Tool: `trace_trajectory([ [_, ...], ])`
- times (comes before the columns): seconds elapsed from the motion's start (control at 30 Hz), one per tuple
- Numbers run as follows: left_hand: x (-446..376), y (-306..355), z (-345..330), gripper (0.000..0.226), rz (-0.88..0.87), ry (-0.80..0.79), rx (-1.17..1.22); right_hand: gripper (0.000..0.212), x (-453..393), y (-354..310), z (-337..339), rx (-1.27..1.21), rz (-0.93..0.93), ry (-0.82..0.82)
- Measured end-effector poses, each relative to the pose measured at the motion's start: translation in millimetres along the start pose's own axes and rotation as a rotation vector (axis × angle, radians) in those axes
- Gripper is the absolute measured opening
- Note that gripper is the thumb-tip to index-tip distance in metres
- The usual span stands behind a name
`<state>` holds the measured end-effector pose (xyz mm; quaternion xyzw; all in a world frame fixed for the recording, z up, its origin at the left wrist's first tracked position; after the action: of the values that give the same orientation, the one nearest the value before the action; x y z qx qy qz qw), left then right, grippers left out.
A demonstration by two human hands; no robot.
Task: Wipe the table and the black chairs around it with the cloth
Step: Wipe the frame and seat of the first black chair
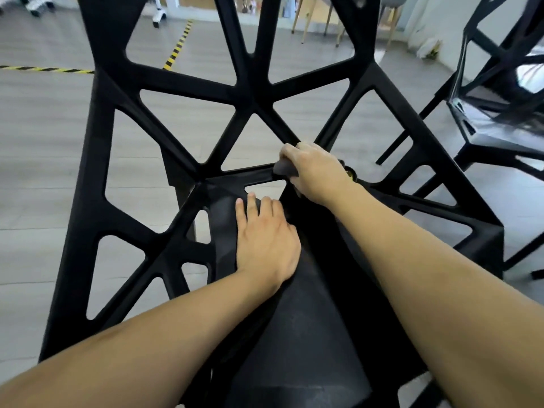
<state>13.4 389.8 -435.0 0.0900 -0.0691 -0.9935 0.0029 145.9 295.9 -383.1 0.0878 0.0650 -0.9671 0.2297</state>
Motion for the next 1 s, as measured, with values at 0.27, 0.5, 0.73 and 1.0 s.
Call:
trace_trajectory([
  [0.27,-4,-5,-1,0.049,0.016,0.027,0.105,0.037,58,2,-2,-0.118,-0.105,0.083],
  [0.5,-5,-20,18,0.044,0.175,0.093,0.539,0.043,120,22,17,-0.075,-0.137,0.046],
  [0.73,-18,-31,27,0.035,0.062,-0.118,0.326,0.033,175,-60,15,-0.189,-0.195,0.069],
  [1.0,-17,-32,44,0.031,-0.017,-0.204,0.289,0.039,245,-195,35,-0.295,-0.204,0.122],
])
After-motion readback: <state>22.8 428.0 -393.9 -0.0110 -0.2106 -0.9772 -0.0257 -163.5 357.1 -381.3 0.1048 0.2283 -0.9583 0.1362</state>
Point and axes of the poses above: each hand's wrist, its own x-axis away from the middle knuckle, its own z-axis out of the back of the hand, y = z × x, the point moved 2 cm from there along -x, towards the middle knuckle, and after that the axes turned 4 degrees about -z, right-handed, at the moved point
